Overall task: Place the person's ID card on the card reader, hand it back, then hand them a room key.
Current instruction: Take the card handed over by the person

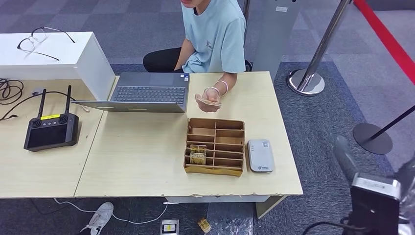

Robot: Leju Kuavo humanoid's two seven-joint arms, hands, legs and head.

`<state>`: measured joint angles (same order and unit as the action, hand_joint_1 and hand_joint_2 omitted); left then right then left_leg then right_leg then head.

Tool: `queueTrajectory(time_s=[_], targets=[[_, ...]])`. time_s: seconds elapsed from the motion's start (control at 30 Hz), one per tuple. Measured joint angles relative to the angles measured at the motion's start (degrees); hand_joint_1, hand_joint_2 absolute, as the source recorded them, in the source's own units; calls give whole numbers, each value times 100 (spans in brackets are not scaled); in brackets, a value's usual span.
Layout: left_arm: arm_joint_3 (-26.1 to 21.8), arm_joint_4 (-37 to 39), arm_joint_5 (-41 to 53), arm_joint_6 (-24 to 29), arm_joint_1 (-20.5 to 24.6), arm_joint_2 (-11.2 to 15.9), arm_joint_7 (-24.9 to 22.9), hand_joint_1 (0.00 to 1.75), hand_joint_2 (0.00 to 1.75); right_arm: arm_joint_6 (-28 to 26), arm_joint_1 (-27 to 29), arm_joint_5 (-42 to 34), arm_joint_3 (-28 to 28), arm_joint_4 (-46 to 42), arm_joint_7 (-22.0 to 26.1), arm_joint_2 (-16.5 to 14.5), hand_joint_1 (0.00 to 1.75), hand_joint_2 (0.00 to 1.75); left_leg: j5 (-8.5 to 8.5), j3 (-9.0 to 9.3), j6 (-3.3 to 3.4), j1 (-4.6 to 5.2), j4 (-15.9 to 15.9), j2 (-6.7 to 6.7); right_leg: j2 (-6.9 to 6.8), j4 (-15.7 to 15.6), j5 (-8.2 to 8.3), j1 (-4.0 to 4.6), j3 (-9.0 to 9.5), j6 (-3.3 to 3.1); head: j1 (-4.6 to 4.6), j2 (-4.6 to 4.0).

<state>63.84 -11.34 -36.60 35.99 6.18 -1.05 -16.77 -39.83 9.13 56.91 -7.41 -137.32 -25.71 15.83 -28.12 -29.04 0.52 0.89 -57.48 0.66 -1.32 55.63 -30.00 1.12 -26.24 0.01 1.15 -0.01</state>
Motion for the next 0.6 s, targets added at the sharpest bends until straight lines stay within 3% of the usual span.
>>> queueTrajectory(time_s=[0.3, 0.6], targets=[[0, 0, 126, -63, 9, 18, 8, 0, 175, 134, -1098, -605, -1747, 385, -177, 410, 0, 175, 0, 2, -1, -1, 0, 2, 1, 3, 0, 1, 1, 0, -1, 1], [4, 0, 181, -123, 9, 18, 47, 0, 175, 328, -1546, -734, -2672, 1068, -156, 537, 0, 175, -3, -6, -1, -1, 0, 1, 4, 3, -2, 1, -8, 2, 1, 1]])
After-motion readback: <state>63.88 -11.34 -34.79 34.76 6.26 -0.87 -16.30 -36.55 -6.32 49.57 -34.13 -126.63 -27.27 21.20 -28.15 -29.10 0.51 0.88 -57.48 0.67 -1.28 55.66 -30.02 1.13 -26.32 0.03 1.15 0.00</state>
